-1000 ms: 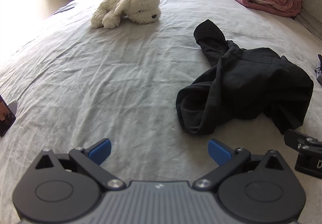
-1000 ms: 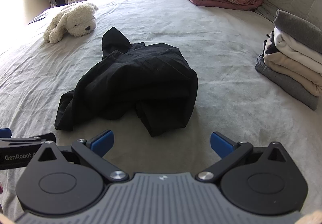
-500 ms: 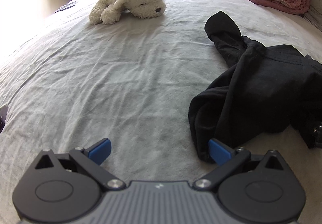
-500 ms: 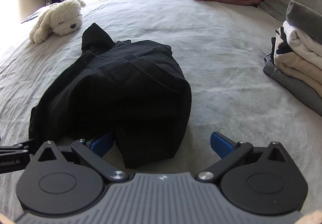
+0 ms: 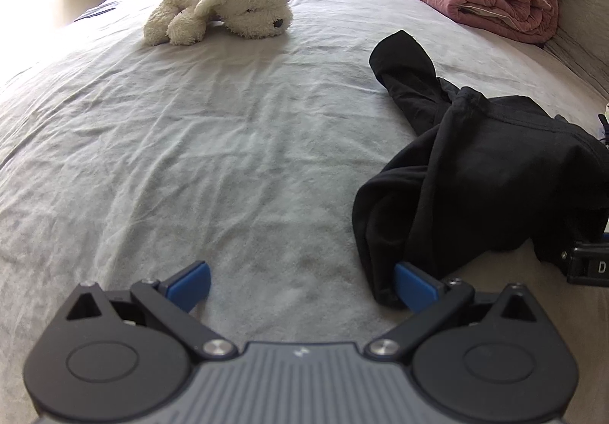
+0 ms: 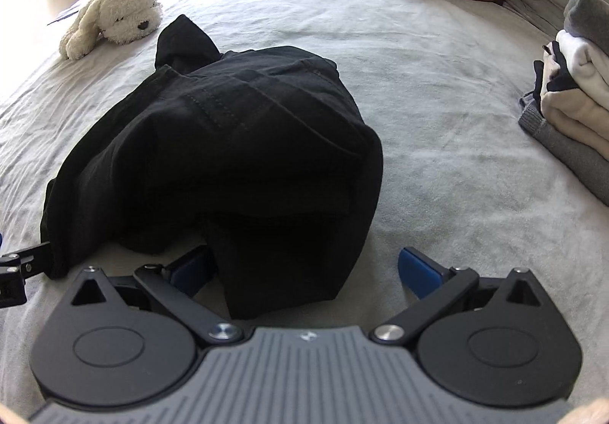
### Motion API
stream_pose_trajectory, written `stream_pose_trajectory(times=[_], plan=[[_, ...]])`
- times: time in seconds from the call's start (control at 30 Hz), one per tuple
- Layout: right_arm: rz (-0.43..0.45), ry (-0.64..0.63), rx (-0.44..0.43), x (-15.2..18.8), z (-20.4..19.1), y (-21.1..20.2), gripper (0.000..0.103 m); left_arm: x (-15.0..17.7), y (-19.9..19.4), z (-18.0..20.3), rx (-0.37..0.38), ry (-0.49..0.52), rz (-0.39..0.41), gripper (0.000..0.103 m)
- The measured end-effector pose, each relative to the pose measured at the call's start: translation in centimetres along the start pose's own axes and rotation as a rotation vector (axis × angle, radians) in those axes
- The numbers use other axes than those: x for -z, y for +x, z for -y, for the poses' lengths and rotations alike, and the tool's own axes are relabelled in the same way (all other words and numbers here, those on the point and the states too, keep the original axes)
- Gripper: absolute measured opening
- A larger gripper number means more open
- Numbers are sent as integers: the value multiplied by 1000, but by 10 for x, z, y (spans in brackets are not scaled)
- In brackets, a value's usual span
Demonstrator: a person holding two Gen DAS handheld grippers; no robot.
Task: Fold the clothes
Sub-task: 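Move the right tool to the black garment's edge and close on it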
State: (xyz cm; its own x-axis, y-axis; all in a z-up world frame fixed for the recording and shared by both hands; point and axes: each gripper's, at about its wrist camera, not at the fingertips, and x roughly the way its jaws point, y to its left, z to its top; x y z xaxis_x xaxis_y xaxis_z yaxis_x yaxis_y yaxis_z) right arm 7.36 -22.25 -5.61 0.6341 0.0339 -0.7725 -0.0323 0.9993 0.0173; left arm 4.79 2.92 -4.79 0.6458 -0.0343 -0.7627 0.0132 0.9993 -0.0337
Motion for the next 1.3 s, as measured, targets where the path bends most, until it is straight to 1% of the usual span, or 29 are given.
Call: stream_pose_trajectory(times=[0.07, 0.17, 0.27, 0.4, 0.57, 0.67, 0.7, 0.73, 0.8, 0.83, 0.9, 0.93, 0.97, 1.0, 1.03, 1.07, 1.3], plan=[[56, 10, -54, 0, -3, -14, 103, 0, -2, -3, 15, 1, -14, 103], [171, -62, -70, -1, -16, -39, 103, 1, -4, -7, 24, -16, -23, 103], [316, -151, -22, 0, -30, -58, 103, 2, -7, -9, 23, -21, -32, 103], [383, -232, -49, -2, -40, -64, 103, 3, -11, -11, 23, -28, -38, 103], [341, -287, -71, 0, -51, -49, 102, 2, -15, -12, 20, -37, -41, 103], [356, -340, -54, 3, -59, -45, 101, 2, -16, -13, 18, -39, -44, 103], [366, -353, -34, 4, -61, -44, 95, 1, -17, -13, 17, -43, -39, 102], [377, -365, -14, 5, -62, -43, 91, 1, -17, -14, 16, -48, -33, 102], [382, -372, 25, 4, -63, -39, 76, 0, -18, -15, 13, -57, -21, 102], [380, -368, 34, 4, -62, -37, 72, -1, -18, -15, 12, -62, -15, 102], [364, -356, 33, 2, -59, -34, 55, -1, -19, -15, 13, -61, -10, 102], [354, -350, 27, 2, -58, -33, 50, -2, -20, -15, 13, -61, -7, 102], [347, -348, 18, 2, -57, -34, 39, -2, -20, -15, 13, -60, -5, 102], [336, -341, 0, 2, -56, -35, 18, -2, -20, -15, 14, -60, -2, 102], [326, -333, -17, 2, -55, -36, 6, -2, -21, -16, 12, -60, 0, 102], [315, -326, -35, 1, -54, -37, 2, -2, -21, -16, 10, -60, 3, 102], [272, -243, -111, 4, -45, -49, 2, -3, -27, -17, 15, -66, 18, 102]])
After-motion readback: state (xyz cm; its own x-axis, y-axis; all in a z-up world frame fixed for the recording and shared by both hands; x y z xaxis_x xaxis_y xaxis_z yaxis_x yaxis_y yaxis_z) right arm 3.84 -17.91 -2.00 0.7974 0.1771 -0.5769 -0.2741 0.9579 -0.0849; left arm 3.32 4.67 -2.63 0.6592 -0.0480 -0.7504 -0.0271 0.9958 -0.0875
